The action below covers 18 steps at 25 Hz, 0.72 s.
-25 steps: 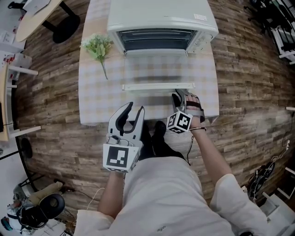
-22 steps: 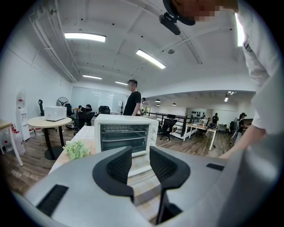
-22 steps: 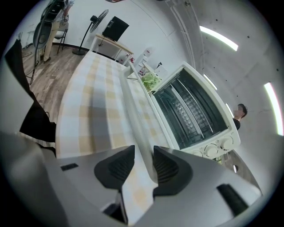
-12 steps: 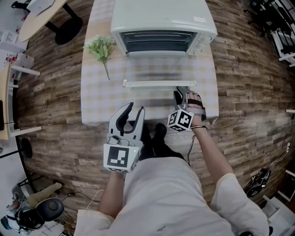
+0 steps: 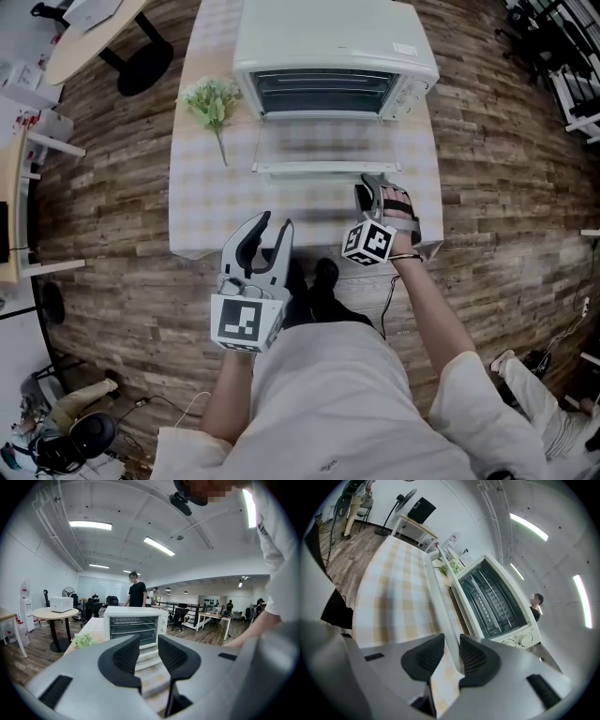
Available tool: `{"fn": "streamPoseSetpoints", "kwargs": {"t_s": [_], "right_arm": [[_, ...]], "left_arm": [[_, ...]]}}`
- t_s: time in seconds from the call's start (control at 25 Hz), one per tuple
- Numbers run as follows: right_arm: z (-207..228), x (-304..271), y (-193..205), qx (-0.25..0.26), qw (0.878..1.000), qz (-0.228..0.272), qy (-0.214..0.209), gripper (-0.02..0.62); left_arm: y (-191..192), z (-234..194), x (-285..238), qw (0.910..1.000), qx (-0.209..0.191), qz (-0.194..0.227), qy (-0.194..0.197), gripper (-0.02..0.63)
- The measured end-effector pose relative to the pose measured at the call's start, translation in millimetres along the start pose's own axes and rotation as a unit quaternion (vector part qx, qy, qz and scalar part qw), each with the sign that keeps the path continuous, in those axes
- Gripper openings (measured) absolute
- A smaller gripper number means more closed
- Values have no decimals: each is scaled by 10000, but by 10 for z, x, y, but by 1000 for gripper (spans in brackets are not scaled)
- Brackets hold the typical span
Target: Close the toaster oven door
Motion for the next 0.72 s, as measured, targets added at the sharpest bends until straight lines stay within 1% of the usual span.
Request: {"fn": "streamPoseSetpoints", "kwargs": {"t_s": [0.2, 0.52, 0.72], "right_arm": [[156, 6, -60, 37, 9999, 71, 153, 89], [388, 3, -142, 137, 9990, 207, 365, 94], [546, 4, -200, 76, 9985, 295, 457, 101]], "left_arm": [[-108, 2, 17, 9998, -88, 156, -38, 107], [-244, -6, 12, 9994, -167, 288, -95, 107], [-332, 3, 6, 9990, -197, 388, -84, 107]]}}
Point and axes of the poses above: the fingertips, and each gripper's own axes: x backward along the fingers, z to its right, y out of its underside, the point moved 7 cm from there along x, backward along the fingers, and after that the axes turned 5 degrees about y, right-handed, at the moved point
